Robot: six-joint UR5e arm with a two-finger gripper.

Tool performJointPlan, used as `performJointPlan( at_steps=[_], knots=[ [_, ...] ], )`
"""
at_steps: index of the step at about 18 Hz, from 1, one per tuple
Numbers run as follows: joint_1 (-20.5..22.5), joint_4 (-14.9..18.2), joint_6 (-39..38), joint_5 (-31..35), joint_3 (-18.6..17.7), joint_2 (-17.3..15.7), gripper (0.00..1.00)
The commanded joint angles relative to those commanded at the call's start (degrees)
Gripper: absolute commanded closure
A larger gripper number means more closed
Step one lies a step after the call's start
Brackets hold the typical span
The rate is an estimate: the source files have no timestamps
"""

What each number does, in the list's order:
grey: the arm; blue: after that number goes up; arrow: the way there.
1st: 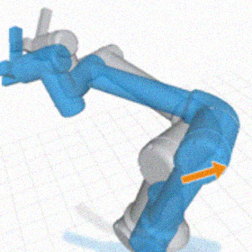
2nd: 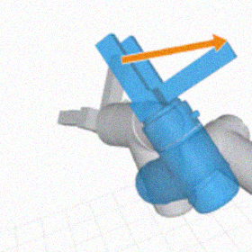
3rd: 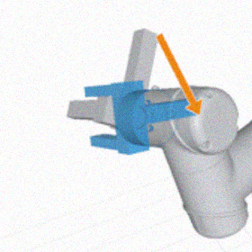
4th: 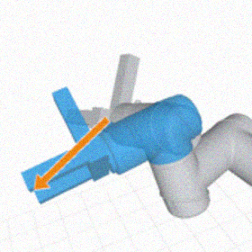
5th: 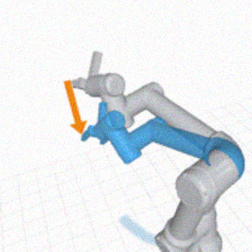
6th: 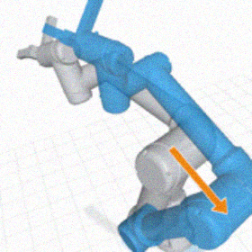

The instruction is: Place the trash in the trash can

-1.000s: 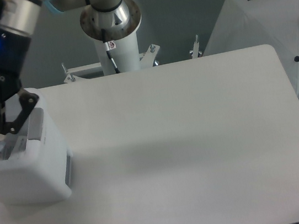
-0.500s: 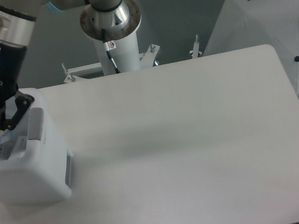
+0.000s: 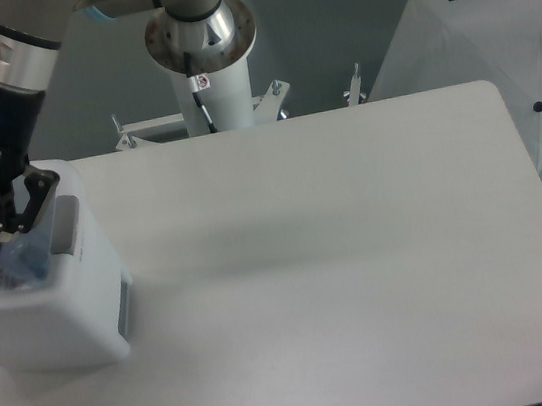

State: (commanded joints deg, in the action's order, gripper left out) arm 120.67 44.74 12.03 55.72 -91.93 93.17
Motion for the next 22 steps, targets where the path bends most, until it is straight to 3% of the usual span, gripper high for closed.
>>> performJointPlan(
  at_steps=[4,10,14,17,22],
  knots=[
    [1.0,0.1,0.7,0.8,-0.3,0.0,0.00],
    [13.5,0.2,2.5,2.0,0.6,0.4,0.00],
    [21.8,0.4,12.1,2.3,-3.0,0.7,0.00],
    [25.6,0.4,18.4,5.6,-4.7,2.4,0.00],
    [26.3,0.6,27.8,17.9,-1.5,8.8,0.00]
  ],
)
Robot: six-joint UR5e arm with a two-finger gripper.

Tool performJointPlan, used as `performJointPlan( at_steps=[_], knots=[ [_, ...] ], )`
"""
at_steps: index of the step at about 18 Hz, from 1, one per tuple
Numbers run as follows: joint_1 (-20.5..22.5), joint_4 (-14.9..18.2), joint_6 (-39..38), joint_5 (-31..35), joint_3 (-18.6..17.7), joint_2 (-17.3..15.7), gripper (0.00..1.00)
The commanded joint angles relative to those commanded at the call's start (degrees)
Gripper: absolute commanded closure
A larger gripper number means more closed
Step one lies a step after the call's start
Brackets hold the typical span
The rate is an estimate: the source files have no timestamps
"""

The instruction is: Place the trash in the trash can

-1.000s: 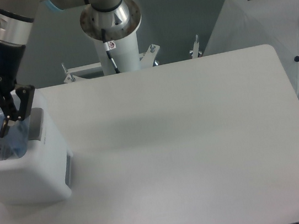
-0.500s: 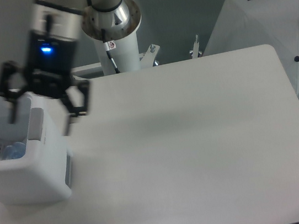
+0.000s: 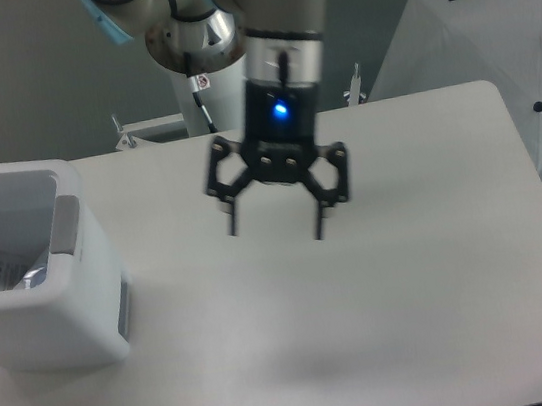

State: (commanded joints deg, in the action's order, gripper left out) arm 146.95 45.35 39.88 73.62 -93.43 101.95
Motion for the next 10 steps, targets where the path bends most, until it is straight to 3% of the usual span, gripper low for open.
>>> performJointPlan(
  at_steps=[4,10],
  knots=[
    [0.0,0.5,9.2,6.3,-0.3,1.5,0.00],
    [1.1,13.1,22.9,12.7,-0.4,2.2,0.00]
  ],
)
